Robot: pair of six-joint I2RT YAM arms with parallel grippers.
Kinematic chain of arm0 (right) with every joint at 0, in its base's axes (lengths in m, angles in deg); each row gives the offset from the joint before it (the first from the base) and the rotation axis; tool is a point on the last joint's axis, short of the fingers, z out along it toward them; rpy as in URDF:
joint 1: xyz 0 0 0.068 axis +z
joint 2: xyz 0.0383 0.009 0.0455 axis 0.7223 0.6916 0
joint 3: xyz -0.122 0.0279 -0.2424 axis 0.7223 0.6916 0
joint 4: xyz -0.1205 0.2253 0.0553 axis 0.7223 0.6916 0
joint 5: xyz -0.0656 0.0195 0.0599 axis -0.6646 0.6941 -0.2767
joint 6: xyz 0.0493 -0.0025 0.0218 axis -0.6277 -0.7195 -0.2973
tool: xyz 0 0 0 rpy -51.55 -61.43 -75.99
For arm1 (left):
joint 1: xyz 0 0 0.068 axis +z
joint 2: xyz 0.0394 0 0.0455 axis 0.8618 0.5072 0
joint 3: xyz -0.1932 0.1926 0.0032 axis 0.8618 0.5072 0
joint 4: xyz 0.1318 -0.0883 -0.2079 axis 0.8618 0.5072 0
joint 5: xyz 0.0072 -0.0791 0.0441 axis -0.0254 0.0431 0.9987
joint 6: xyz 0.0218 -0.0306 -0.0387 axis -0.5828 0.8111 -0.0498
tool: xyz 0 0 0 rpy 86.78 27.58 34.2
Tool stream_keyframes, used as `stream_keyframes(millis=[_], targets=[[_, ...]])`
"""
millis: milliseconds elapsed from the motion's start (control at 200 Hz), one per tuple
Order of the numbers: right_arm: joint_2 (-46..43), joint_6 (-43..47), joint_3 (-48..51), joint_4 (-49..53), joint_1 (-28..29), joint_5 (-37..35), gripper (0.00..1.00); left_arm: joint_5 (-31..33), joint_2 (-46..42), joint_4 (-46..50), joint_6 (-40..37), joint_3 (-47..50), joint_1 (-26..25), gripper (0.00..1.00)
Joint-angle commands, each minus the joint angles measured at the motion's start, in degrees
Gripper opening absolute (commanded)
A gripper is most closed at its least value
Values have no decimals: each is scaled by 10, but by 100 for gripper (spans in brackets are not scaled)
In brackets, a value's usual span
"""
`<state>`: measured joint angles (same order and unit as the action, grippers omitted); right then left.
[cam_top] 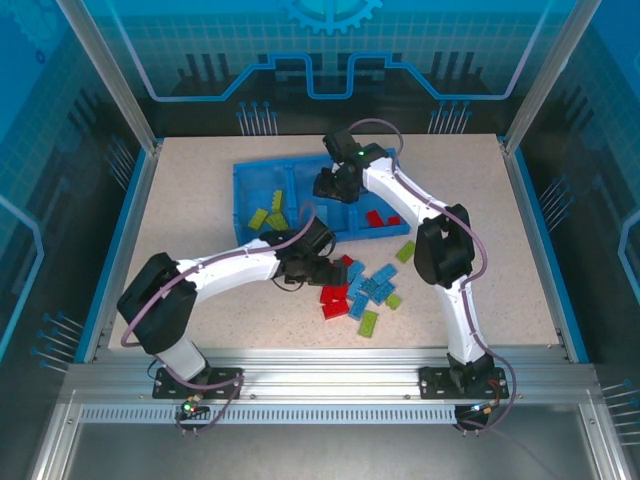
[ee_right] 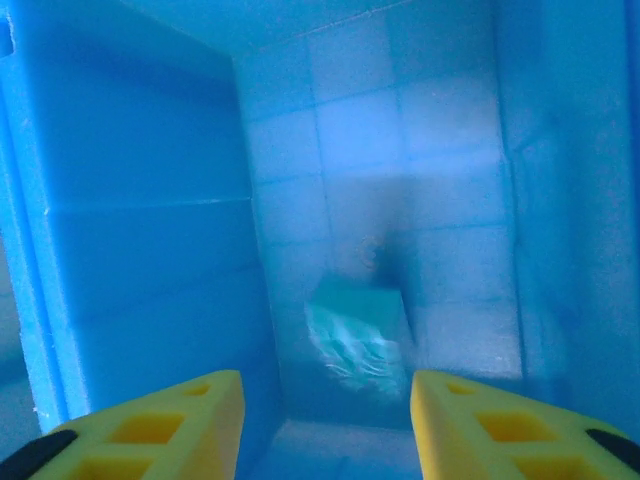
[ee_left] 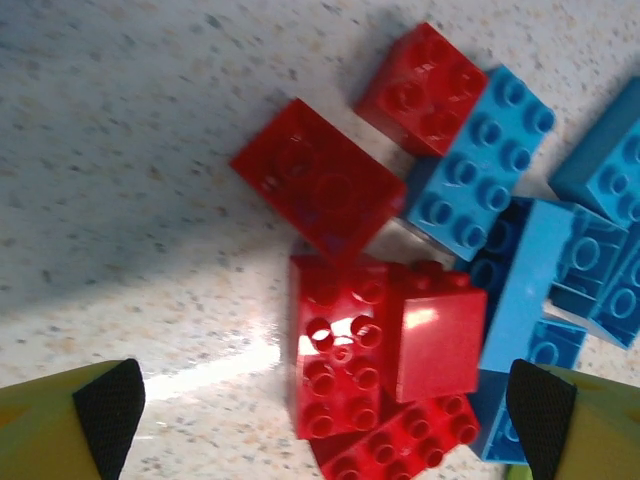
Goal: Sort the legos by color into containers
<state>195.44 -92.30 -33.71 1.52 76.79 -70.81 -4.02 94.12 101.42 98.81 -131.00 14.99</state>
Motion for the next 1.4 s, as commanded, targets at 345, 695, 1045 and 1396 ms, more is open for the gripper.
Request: stream_keyframes(millis=[345,695,1045,1396], targets=[[-61,42,40,13,11,0,69,60,20,60,32,-33,-64,88],[-176,60,207,-18,-29,-15,72,52,27,40,-71,3,-114,86],[-230,61,261,-27,-60,-21,72,47,51,0,-69,7,-124,85],[-294,62,322,-38,-107,-24,72,47,70,-9,-48,15,-138,85]])
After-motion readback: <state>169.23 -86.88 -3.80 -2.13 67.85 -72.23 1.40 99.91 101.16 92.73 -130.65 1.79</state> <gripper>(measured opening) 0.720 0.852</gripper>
